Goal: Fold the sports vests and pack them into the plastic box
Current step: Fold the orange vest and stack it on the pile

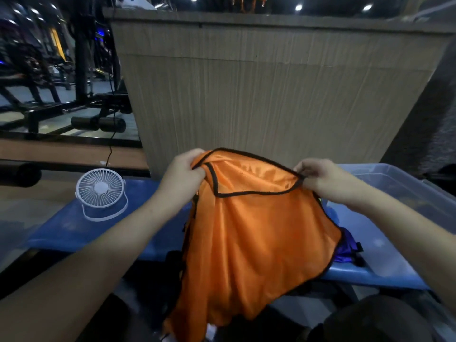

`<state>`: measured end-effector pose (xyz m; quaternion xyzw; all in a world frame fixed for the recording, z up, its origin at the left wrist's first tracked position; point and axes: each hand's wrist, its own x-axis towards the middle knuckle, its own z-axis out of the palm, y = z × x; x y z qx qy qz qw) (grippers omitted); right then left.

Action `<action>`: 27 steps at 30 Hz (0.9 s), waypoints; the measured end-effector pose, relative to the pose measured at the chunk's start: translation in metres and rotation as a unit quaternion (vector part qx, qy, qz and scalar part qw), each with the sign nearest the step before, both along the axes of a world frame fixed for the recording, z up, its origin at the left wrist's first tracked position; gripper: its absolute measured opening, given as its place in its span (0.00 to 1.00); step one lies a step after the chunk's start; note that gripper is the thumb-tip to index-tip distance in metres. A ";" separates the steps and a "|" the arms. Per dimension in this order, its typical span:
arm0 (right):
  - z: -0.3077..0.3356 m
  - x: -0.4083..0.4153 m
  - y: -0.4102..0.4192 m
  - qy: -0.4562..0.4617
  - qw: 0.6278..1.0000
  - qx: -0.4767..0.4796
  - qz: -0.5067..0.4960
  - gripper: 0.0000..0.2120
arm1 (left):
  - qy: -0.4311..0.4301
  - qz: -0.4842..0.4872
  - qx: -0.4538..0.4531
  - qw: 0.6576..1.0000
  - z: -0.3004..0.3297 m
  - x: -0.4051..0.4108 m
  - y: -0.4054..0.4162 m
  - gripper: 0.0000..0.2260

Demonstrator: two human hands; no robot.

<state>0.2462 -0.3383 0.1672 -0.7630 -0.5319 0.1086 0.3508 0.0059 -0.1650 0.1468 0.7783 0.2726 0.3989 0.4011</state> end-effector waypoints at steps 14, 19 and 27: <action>0.001 -0.089 0.032 -0.094 0.985 0.090 0.117 0.46 | 0.094 -0.057 0.093 0.990 0.023 0.040 -0.032 0.09; -0.001 -0.085 0.035 -0.185 0.978 0.053 0.085 0.28 | 0.070 -0.085 0.067 0.992 0.007 0.033 -0.036 0.06; 0.010 -0.063 0.037 -0.097 0.988 0.121 0.009 0.11 | 0.112 -0.185 -0.064 0.974 -0.079 0.020 -0.041 0.28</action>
